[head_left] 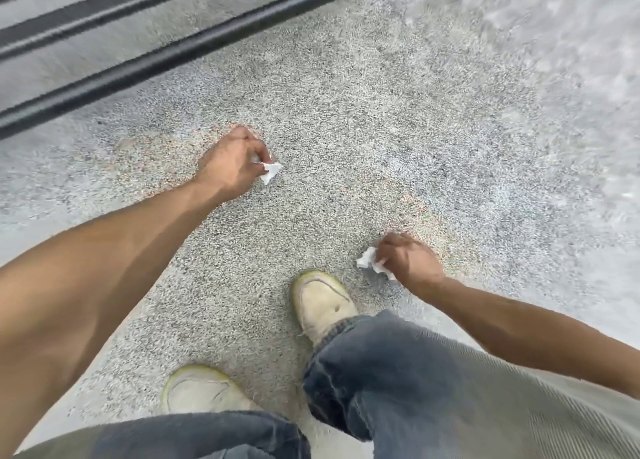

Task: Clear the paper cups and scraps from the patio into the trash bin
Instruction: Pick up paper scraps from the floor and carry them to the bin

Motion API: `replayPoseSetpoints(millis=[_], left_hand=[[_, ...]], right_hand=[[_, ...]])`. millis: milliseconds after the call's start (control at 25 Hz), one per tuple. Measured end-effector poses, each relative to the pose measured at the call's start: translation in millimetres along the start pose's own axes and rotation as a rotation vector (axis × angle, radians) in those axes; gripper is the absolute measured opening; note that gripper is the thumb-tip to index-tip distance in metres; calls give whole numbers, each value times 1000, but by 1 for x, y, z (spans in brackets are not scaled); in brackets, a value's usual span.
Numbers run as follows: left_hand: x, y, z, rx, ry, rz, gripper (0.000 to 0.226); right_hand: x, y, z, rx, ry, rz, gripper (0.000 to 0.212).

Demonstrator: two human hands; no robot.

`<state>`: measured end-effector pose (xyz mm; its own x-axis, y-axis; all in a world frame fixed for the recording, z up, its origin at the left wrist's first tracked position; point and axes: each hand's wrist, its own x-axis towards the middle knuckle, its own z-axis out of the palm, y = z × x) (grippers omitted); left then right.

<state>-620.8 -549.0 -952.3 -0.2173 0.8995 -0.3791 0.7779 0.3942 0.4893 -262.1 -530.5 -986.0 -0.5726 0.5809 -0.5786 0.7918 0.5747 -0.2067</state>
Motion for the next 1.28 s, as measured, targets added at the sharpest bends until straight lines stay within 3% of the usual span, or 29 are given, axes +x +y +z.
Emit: replayPoseSetpoints(millis=[240,400,520,720,1040,1280], left_hand=[[-20,-20,-23,-46,41,-58,9],[-58,-9,-63,-124,129,-132,8],[-103,13,-113,-154,203,-168,12],[-178,74,-237,-174,328,-240,10],[-322,182,-511,-226,602,-295,14],[-437,238,-643,-328,833,-385,21]], right_hand=[[44,-34,-53,87,140,-72,22],[72,-93,-133,146,229,-110,39],[52,-146,-207,219,273,-174,30],[-27,-220,-336,268,282,-236,31],[-179,-343,-600,281,386,-448,21],[-277,-443,-730,247,457,-592,17]])
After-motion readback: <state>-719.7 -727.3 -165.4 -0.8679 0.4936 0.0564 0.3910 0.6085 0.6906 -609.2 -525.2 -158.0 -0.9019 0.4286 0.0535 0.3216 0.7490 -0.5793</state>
